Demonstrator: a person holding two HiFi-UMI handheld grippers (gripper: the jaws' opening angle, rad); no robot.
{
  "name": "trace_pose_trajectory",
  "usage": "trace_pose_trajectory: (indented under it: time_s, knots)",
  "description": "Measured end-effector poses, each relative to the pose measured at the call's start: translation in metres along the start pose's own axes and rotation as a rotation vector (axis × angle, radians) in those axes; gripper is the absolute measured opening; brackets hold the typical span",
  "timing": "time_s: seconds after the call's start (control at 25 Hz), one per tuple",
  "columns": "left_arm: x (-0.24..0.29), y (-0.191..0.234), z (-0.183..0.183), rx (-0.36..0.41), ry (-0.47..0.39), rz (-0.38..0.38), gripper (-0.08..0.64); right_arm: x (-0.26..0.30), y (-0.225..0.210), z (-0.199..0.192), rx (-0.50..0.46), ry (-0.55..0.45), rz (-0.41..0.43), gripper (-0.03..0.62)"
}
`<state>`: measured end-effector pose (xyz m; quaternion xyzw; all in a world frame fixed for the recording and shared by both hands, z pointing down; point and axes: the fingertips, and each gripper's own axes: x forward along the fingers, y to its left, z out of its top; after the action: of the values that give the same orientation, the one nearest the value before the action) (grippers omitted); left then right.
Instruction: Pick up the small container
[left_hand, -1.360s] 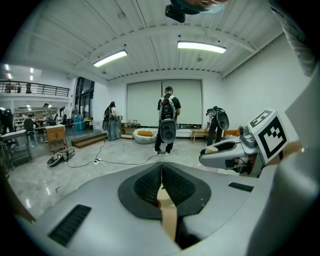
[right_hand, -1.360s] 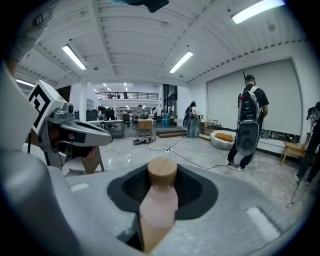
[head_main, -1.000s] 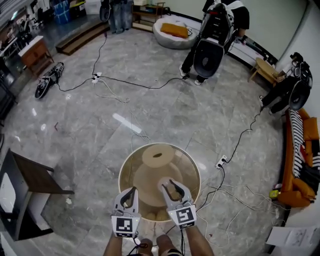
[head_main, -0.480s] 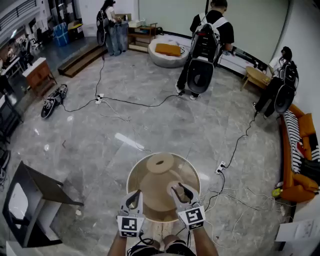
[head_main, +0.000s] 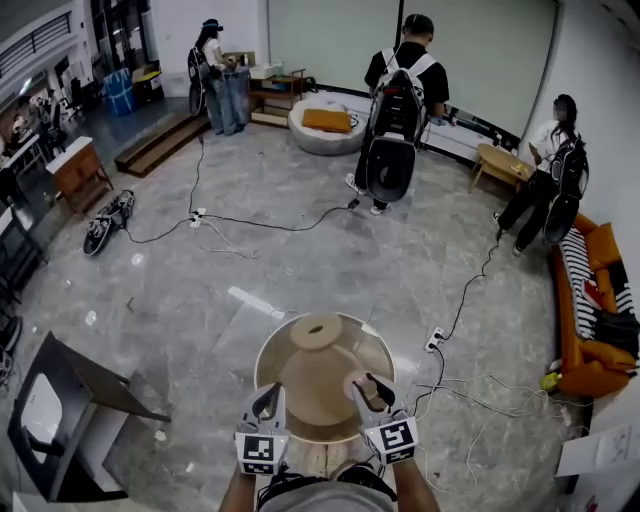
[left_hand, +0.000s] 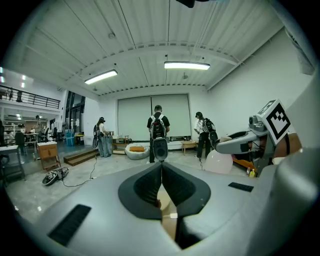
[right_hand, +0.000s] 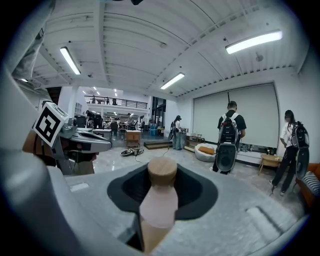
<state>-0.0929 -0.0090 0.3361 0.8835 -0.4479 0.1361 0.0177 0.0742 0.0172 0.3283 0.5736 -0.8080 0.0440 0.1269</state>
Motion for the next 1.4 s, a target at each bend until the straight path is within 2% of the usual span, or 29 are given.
trace_pose_trajectory:
  time_s: [0.44, 1.4]
  knots:
    - [-0.034, -0.007, -0.002, 0.003, -0.017, 0.005, 0.018, -0.047, 0.006, 0.002, -0.018, -0.017, -0.048, 0.127]
    - [-0.029, -0.007, -0.002, 0.009, -0.022, 0.006, 0.018, -0.043, 0.002, -0.001, -0.023, -0.024, -0.058, 0.126]
